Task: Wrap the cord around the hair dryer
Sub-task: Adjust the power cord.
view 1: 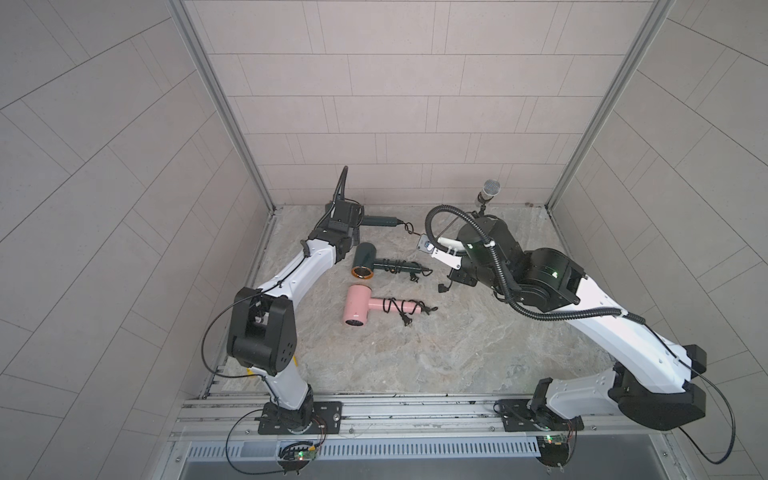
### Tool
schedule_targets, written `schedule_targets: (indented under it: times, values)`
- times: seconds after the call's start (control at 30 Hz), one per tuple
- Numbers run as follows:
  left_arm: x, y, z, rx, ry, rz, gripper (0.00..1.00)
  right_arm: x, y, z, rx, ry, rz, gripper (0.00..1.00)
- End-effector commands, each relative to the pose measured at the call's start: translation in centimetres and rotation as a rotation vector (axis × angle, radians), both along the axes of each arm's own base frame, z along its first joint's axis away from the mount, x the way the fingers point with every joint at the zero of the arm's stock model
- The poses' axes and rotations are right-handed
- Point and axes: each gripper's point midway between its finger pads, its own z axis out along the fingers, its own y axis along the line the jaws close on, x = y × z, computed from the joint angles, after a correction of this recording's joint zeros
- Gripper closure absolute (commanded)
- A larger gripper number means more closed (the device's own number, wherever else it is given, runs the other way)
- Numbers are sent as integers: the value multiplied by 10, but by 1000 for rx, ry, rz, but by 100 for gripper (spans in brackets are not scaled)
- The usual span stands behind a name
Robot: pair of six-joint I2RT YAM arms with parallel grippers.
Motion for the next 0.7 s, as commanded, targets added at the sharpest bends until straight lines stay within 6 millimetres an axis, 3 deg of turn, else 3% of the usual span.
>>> schedule_targets:
  times: [0.0,0.13,0.23,0.3,0.37,0.5,0.57,0.67]
  values:
    - [11,27,10,-13,-41,104,100,-3,-16,36,-11,-102,-18,100]
    - [15,63,0,-33,-16,202,100,0,-41,59,4,-166,-102,100]
    - [12,93,4,-33,-22,274,100,9,-76,62,44,-156,-220,100]
    - [7,108,12,-34,-36,303,100,17,-109,53,114,-102,-337,100]
    - [2,117,20,-29,-45,320,100,27,-143,33,161,-39,-452,100]
    - [-14,133,36,-12,-60,347,100,36,-197,-32,205,140,-649,100]
    - [-22,134,46,-31,-70,341,100,36,-203,-60,226,204,-692,100]
    - [-30,119,62,-102,-84,275,100,36,-181,-91,373,310,-631,100]
